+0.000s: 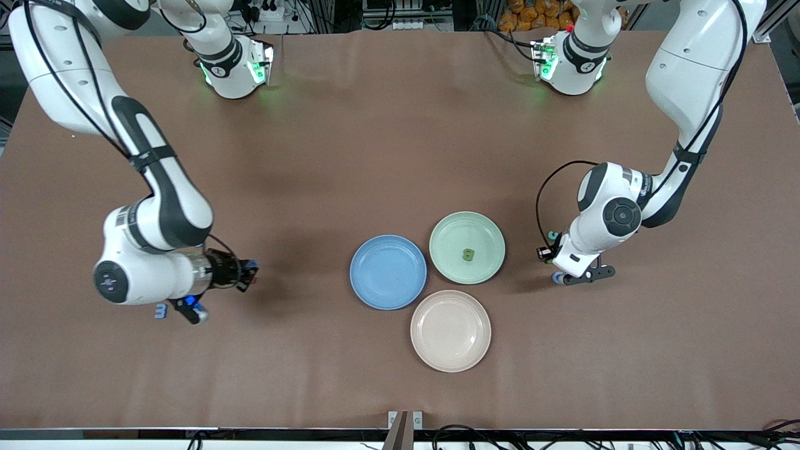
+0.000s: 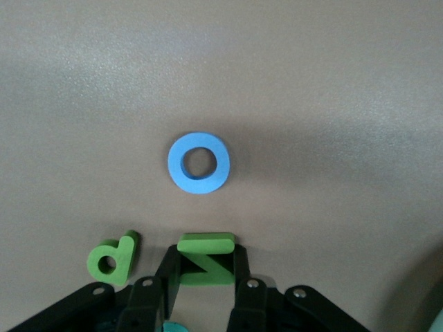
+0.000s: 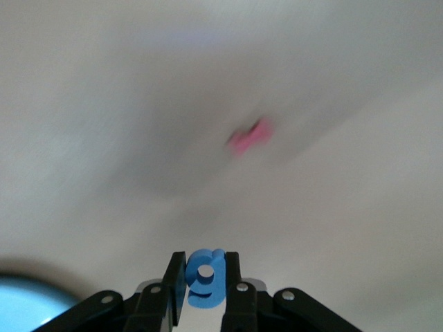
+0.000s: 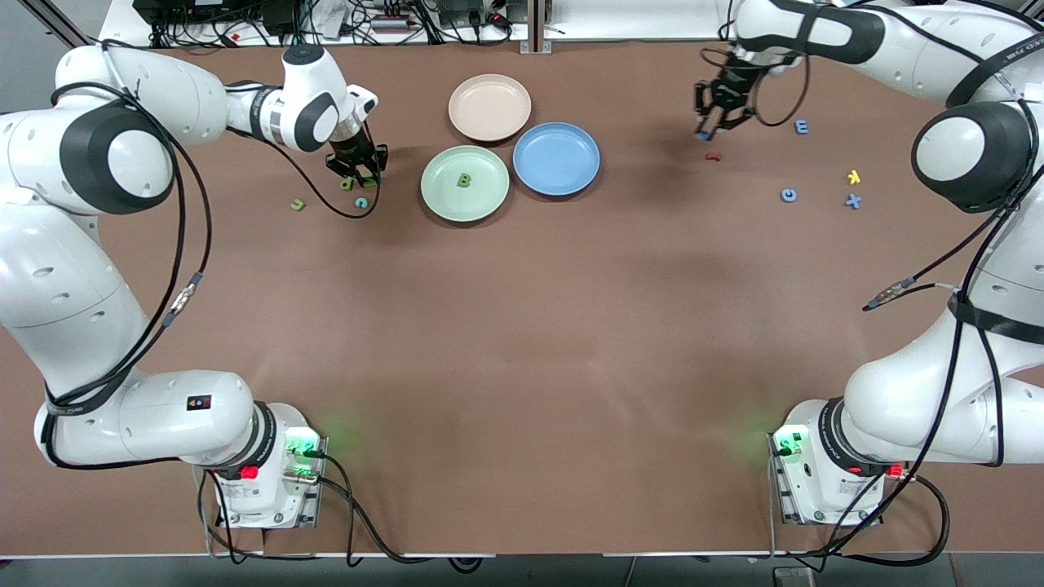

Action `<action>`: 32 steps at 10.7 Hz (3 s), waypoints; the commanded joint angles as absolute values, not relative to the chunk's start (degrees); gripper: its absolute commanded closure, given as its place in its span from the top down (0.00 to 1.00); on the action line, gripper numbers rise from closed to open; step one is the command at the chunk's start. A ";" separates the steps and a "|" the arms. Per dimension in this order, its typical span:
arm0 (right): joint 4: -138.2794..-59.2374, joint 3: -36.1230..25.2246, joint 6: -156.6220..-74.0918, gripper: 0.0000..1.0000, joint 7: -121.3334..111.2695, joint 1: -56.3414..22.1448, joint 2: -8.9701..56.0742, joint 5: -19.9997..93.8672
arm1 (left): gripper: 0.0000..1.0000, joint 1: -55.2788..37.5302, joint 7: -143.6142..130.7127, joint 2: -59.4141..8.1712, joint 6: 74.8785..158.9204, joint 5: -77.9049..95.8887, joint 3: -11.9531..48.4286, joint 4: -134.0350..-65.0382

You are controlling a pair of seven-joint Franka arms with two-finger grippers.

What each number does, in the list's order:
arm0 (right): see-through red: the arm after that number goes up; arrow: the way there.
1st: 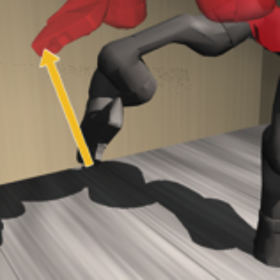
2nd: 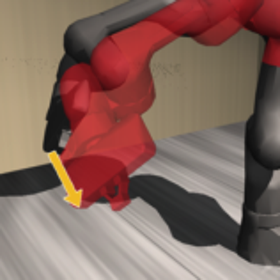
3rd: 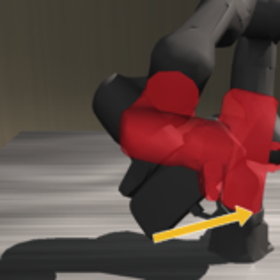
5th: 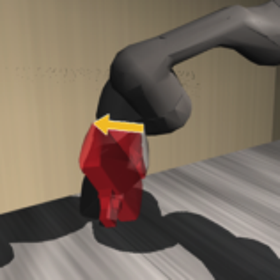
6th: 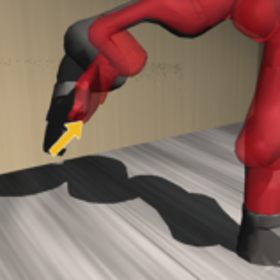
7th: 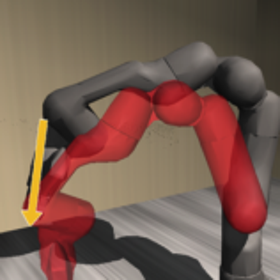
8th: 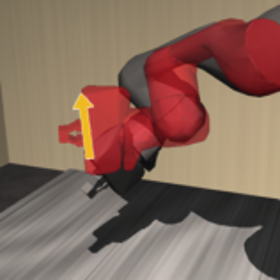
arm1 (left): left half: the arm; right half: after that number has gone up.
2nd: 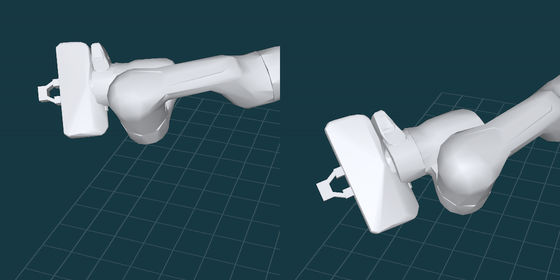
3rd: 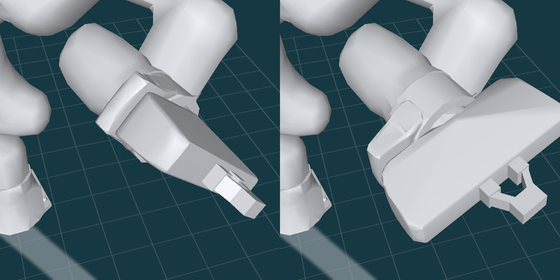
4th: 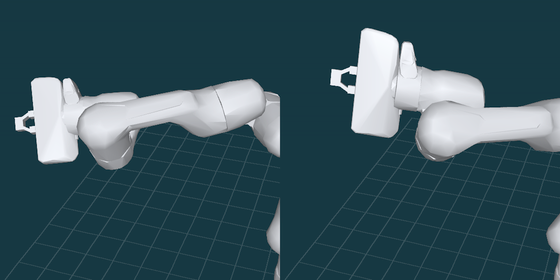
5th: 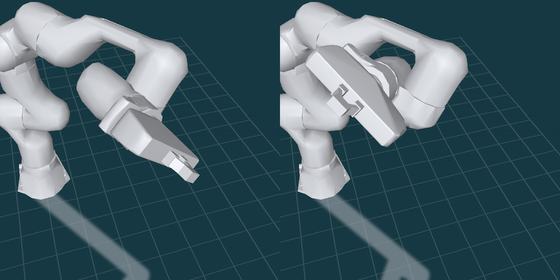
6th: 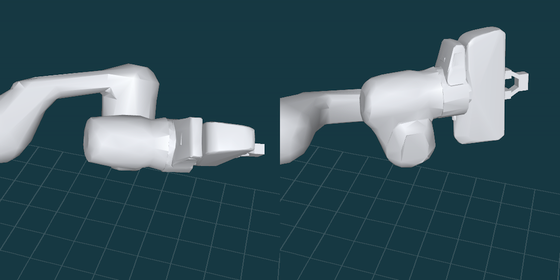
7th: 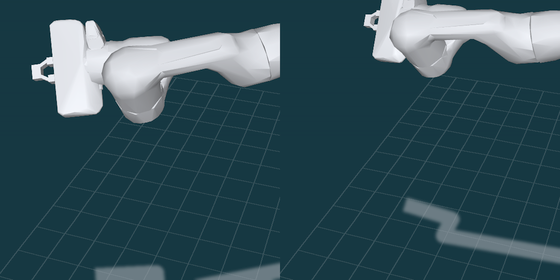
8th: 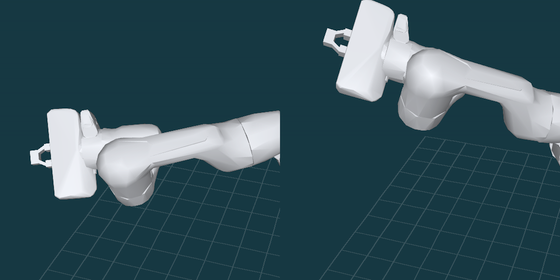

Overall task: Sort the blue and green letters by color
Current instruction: 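Carry the g to the blue plate while the left gripper carries the green N, then grasp the green p with the left gripper while the right gripper grasps the blue x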

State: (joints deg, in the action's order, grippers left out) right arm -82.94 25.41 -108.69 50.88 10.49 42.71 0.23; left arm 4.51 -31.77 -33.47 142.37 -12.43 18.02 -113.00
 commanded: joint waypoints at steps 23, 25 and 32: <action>-92.05 19.16 -116.86 1.00 17.58 13.71 37.57 -13.51 | 1.00 12.38 -16.97 -24.53 139.01 -14.77 21.26 -117.12; -106.89 19.07 -130.45 1.00 17.49 17.20 30.35 -14.32 | 1.00 13.01 -16.26 -23.99 143.60 -14.94 21.27 -121.36; -124.71 19.25 -137.72 1.00 10.57 37.32 20.74 -14.85 | 0.82 14.15 -15.56 -27.86 147.92 -18.80 20.83 -121.29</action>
